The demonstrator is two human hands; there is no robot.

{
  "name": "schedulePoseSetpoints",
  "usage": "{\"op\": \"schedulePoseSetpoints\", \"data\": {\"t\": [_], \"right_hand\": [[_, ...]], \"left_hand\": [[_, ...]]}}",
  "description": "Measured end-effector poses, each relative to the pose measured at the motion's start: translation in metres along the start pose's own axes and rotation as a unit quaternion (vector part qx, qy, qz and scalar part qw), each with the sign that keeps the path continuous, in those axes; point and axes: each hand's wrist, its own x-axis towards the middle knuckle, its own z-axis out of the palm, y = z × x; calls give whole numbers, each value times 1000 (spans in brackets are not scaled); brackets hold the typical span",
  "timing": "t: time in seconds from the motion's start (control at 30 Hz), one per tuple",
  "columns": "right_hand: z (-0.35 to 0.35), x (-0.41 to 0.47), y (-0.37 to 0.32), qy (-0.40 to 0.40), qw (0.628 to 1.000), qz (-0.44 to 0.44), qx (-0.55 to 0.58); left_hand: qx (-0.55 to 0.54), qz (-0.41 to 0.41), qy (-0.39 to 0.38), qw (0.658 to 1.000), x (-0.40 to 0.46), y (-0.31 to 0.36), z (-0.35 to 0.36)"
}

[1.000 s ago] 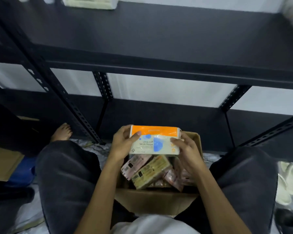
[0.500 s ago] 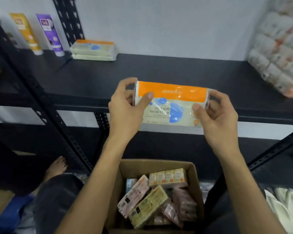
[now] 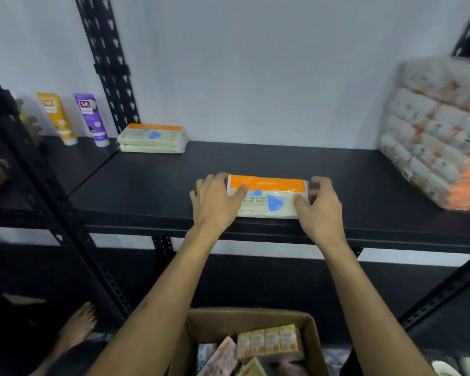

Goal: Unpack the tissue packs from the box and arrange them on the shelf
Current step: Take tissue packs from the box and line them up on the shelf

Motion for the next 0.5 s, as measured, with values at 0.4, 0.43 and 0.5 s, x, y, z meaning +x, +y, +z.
{"op": "schedulePoseSetpoints", "data": {"t": [0.4, 0.43, 0.5], "right_hand": [[-4, 12, -1, -38, 993, -27, -108], [-4, 14, -2, -20, 992, -48, -112], [-4, 17, -7, 25, 987, -105, -118]], "left_hand": [[75, -20, -59, 995, 8, 6, -8], [73, -15, -73, 995, 10, 7, -11], [45, 3, -83, 996, 15, 14, -17]]}}
